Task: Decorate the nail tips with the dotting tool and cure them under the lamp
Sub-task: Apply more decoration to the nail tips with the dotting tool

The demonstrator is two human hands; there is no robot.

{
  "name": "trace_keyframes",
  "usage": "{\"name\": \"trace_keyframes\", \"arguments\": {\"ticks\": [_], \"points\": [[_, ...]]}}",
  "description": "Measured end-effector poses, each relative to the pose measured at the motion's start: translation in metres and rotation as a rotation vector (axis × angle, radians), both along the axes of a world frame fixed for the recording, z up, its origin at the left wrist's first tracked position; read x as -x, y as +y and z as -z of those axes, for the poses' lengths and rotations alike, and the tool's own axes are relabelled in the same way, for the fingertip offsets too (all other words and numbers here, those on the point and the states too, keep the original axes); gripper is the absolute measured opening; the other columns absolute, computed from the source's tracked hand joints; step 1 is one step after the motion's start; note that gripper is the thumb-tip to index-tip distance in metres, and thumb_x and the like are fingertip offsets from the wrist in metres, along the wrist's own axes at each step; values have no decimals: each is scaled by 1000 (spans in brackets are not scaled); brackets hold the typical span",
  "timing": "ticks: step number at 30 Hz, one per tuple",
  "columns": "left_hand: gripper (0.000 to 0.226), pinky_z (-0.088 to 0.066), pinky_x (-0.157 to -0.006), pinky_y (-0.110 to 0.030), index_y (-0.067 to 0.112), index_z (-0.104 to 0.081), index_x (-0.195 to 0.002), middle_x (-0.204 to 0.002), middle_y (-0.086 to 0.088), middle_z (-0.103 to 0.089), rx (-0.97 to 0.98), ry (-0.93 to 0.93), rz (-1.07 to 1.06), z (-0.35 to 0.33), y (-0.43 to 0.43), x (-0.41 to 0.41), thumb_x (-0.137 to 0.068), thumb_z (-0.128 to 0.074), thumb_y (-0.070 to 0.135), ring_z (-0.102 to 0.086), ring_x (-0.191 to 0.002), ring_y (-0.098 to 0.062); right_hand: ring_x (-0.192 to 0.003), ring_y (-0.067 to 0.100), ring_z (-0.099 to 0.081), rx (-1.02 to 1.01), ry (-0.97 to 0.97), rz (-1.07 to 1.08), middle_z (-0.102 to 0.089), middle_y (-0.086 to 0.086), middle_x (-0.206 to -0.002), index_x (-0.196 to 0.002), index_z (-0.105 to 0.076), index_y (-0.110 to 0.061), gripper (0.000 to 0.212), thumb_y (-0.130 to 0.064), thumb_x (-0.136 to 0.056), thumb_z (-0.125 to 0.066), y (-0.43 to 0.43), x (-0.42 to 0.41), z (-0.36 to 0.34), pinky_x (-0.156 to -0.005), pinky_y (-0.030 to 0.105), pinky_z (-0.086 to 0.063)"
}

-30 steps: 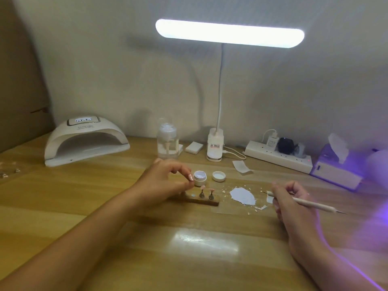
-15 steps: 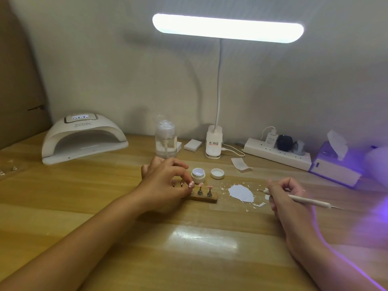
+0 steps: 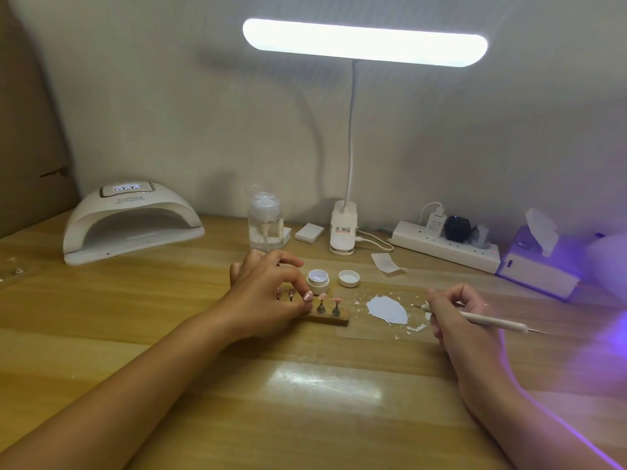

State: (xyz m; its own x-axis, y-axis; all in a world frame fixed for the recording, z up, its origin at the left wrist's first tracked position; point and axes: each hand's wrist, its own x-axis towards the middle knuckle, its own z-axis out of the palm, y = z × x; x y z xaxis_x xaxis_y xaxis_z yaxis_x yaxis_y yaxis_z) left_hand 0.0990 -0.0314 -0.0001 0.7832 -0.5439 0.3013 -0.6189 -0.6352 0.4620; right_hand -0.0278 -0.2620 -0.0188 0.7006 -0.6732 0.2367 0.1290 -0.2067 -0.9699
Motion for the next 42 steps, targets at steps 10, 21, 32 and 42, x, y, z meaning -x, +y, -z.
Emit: {"name": "trace_keyframes", "arguments": {"ticks": [10,21,32,42], "points": [[15,-16,-97,-29,46,-62,-75,-133,23,-43,-15,25,21,-4,0,-2,-77,-77,46,-24,-128,-4,-40,0,-38,15,10,-1,-47,-4,-46,-69,-47,-15,32,-26,-93,-65,2,2,-1,-55,29,-30],[33,-6,-105,-31,49,-61,-108,-150,17,-29,-82,-206,44,0,-4,1,-78,-69,59,-16,-138,-10,-39,0,-39,19,10,6,-48,-6,-45,-68,-46,-17,33,-27,-93,-65,1,-1,1,-55,30,-30],[9,-6,-104,-33,36,-66,-83,-148,11,-41,-62,-383,23,6,-14,14,-80,-73,41,-19,-139,-16,-45,5,-36,29,5,8,-46,-1,-54,-74,-50,-15,32,-36,-91,-67,2,1,-1,-54,29,-29],[5,-53,-69,-32,31,-64,-82,-87,17,-69,220,-382,167,-9,-30,45,-82,-69,31,-64,-84,-4,-50,11,-55,62,41,-25,-75,-1,-77,-87,-64,-24,17,-36,-97,-57,3,0,-6,-55,27,-39]]}}
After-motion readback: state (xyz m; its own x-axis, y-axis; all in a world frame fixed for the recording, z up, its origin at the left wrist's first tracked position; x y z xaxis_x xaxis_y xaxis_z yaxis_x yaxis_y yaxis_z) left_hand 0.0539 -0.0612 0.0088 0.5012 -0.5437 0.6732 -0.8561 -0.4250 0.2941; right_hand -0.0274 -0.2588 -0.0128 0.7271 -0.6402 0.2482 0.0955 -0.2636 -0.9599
